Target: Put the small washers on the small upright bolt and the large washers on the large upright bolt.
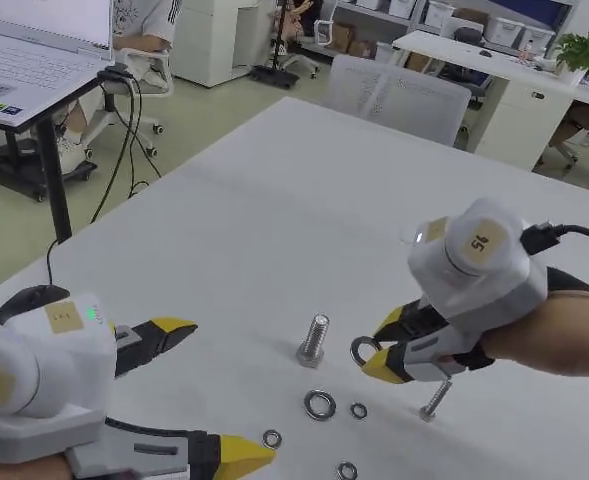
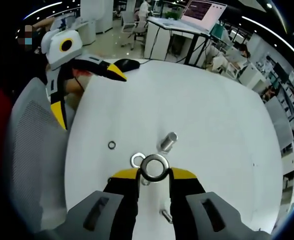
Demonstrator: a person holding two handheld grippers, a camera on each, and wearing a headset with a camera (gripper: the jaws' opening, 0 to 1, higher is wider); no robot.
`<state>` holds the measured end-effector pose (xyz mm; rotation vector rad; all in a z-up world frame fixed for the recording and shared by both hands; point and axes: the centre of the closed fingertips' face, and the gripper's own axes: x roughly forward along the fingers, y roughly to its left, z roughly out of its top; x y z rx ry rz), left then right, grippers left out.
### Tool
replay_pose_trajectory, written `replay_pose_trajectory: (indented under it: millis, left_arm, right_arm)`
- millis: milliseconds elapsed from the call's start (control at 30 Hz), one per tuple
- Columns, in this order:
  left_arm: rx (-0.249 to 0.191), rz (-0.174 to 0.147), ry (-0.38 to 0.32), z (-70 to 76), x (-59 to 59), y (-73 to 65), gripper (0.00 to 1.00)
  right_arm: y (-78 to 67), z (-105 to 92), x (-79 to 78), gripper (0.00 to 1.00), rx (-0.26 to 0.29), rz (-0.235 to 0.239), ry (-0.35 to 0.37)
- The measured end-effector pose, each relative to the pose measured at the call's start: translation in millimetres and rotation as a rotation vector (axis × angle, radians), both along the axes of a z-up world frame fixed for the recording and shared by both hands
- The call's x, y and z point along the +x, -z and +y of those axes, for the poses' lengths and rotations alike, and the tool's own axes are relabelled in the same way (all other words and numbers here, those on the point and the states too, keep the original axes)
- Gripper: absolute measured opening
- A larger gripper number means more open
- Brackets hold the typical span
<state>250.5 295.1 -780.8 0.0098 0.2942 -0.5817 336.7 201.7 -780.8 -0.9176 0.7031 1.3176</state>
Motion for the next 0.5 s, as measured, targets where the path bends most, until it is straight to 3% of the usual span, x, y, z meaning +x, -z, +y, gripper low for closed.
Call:
replay_pose_trajectory:
  millis: [200, 500]
  left_arm:
    - [0.05, -0.024, -0.017, 1.8, 4.0, 0.9, 0.9]
    - [0.091, -0.034, -0.016, 1.6, 7.5, 4.9, 0.89]
  right_arm:
    - [-2.3, 7.0, 2.7, 0.24, 0.018, -0.007, 0.0]
    - [-5.7, 16.9, 8.0, 0.24, 0.039, -0.02, -0.001]
